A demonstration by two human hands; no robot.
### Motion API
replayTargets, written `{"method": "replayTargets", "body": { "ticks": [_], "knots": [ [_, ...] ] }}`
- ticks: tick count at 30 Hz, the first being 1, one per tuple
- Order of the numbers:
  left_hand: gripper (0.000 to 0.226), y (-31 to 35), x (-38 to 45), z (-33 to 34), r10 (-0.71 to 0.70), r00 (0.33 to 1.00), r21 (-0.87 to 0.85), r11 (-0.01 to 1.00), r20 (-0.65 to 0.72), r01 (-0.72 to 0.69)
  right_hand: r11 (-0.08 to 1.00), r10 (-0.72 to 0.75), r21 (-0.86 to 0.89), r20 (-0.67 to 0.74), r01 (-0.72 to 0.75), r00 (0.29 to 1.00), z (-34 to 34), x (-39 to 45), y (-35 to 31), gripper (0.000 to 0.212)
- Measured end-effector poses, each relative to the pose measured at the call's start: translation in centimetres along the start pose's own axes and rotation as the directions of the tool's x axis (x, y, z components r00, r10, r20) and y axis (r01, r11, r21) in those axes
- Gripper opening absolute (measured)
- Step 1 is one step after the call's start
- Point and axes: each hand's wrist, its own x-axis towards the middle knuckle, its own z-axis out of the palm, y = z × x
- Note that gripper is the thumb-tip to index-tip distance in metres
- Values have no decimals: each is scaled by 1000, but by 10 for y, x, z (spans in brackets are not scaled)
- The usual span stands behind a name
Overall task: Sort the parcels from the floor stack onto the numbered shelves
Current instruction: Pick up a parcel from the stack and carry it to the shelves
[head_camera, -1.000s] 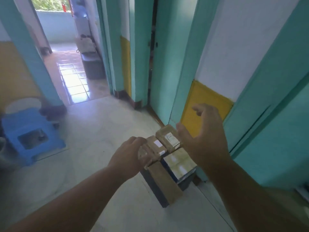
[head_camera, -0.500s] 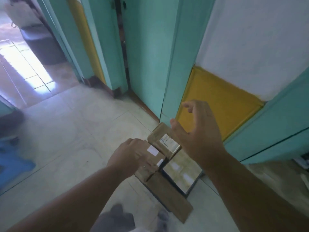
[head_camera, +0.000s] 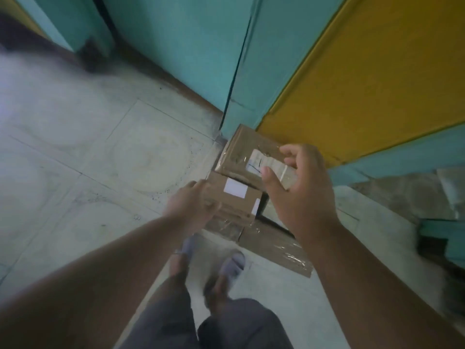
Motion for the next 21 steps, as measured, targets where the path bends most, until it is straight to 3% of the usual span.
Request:
{"method": "replayTargets", "body": {
  "ticks": [4,9,14,16,21],
  "knots": [
    [55,-39,52,44,-75,994,5,997,75,75,982,189,-48,86,-185,978,77,-11,58,42],
    [62,-65,102,97,-185,983,-10,983,8,185,936,345,-155,216,-316,914,167,-21,137,50],
    [63,-81,119,130,-223,975,-73,972,16,224,840,541,-176,345,-513,767,220,-33,181,60],
    [66,-84,117,134,-211,977,-112,971,0,210,787,604,-110,337,-607,722,227,-36,184,57],
    [54,-83,92,117,-200,980,-214,957,-3,195,779,603,60,204,-624,771,205,-50,161,51]
  ]
}}
